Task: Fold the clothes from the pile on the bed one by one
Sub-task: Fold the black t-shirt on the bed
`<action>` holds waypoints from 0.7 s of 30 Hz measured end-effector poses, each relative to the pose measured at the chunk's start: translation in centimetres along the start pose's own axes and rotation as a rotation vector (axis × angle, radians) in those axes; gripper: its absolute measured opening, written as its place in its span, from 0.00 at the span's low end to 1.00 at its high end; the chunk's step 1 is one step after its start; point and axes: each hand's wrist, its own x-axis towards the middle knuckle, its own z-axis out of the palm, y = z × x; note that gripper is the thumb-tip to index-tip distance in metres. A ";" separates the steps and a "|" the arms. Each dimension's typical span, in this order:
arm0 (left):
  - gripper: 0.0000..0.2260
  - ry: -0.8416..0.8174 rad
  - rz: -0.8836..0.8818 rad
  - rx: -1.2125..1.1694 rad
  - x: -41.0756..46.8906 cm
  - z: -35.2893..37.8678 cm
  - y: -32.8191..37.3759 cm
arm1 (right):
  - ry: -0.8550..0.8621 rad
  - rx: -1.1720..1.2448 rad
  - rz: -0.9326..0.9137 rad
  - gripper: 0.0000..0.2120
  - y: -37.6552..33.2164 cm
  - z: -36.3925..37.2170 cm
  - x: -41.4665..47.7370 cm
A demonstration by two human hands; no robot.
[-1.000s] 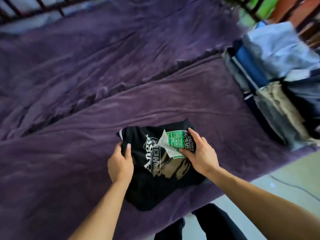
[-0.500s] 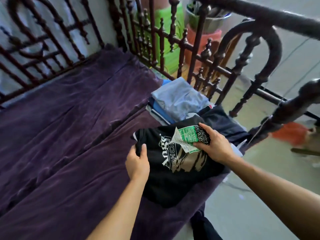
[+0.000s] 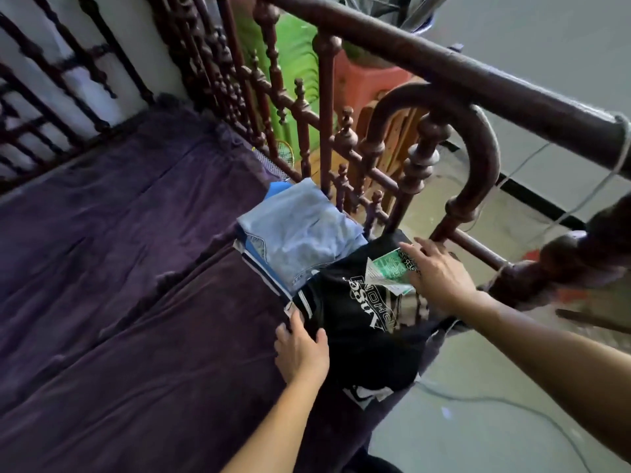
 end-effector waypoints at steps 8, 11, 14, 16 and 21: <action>0.35 -0.214 0.500 0.534 1.5 3.9 -1.0 | -0.121 -0.089 -0.080 0.38 -0.2 9.5 -0.2; 0.36 -0.241 0.448 0.565 2.3 5.9 -2.1 | -0.145 -0.095 -0.093 0.37 0.1 11.7 0.5; 0.37 -0.276 0.424 0.584 3.0 6.9 -2.2 | -0.133 -0.118 -0.091 0.37 0.4 13.1 0.8; 0.39 -0.306 0.408 0.596 3.0 6.7 -1.9 | -0.143 -0.122 -0.093 0.38 0.5 13.0 0.9; 0.30 -0.311 0.381 0.547 1.1 3.7 -1.5 | -0.291 -0.170 -0.069 0.37 -0.7 9.9 0.7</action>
